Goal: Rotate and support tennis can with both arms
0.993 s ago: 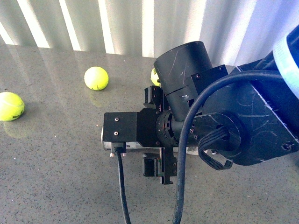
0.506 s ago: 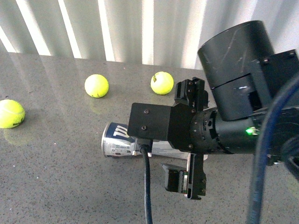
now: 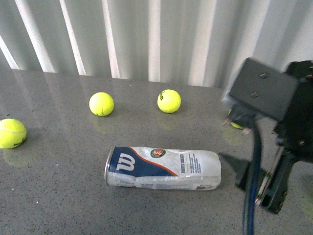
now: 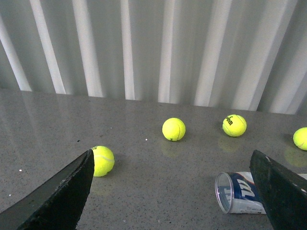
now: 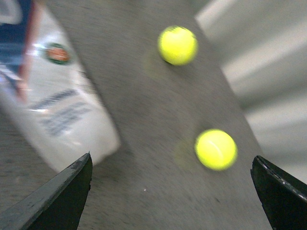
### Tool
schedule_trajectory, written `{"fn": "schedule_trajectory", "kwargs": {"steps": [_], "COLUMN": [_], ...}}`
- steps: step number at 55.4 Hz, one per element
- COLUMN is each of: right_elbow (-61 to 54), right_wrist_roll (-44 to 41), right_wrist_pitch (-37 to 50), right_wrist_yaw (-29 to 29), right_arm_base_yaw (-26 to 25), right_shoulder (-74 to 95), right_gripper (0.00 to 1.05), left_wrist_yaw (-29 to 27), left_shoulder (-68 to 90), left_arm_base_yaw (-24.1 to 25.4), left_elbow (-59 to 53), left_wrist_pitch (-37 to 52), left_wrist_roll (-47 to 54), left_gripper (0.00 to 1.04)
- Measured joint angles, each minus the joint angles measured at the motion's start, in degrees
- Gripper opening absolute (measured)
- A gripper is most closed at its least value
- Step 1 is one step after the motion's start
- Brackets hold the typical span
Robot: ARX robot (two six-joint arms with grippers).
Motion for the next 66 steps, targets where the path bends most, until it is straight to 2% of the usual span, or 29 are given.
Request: {"fn": "schedule_trajectory", "kwargs": {"steps": [8,19,27,33,37,39,40,41,42,45,48,53,58,66], "right_elbow": [-3.5,-7.0,-10.1,-12.7,-15.5,-16.0,-15.6,-15.0,-14.8,-15.6,-17.8,-21.2,-22.7,-24.4], "right_wrist_roll": [7.7,18.8,24.3,26.5,25.7,26.1,27.1,29.5,31.4,36.0,39.5,43.0,44.3,44.9], "right_wrist_pitch": [7.9,10.8,13.3,17.5,23.5,23.4,20.7,15.0,10.4,0.9,-4.1,-6.0,-6.7,-7.8], "right_wrist_yaw": [9.3,21.7,26.5,29.3,31.7,29.5,27.3,20.0,15.5,7.2,3.6,3.7,9.1,9.0], "right_arm_base_yaw": [-9.9,-24.5,-29.9,-29.3,-26.0,-25.3,-25.4,-25.4,-25.2,-23.6,-21.7,-19.9,-16.3,-14.6], "right_shoulder": [-2.7,-13.1,-24.8,-33.4,-38.9,-40.7,-42.0,-44.2,-46.0,-49.9,-52.2,-54.4,-56.9,-60.5], "right_gripper": [0.97,0.97,0.97,0.97,0.97,0.96,0.94,0.9,0.86,0.77,0.68,0.51,0.35,0.12], "left_wrist_yaw": [0.0,0.0,0.0,0.0,0.0,0.0,0.0,0.0,0.0,0.1,0.0,0.0,0.0,0.0], "left_shoulder": [0.0,0.0,0.0,0.0,0.0,0.0,0.0,0.0,0.0,0.0,0.0,-0.1,0.0,0.0], "left_arm_base_yaw": [0.0,0.0,0.0,0.0,0.0,0.0,0.0,0.0,0.0,0.0,0.0,0.0,0.0,0.0], "left_elbow": [0.0,0.0,0.0,0.0,0.0,0.0,0.0,0.0,0.0,0.0,0.0,0.0,0.0,0.0], "left_wrist_pitch": [0.0,0.0,0.0,0.0,0.0,0.0,0.0,0.0,0.0,0.0,0.0,0.0,0.0,0.0], "left_wrist_roll": [0.0,0.0,0.0,0.0,0.0,0.0,0.0,0.0,0.0,0.0,0.0,0.0,0.0,0.0], "left_gripper": [0.98,0.98,0.98,0.98,0.98,0.98,0.98,0.98,0.98,0.98,0.98,0.98,0.98,0.98]}}
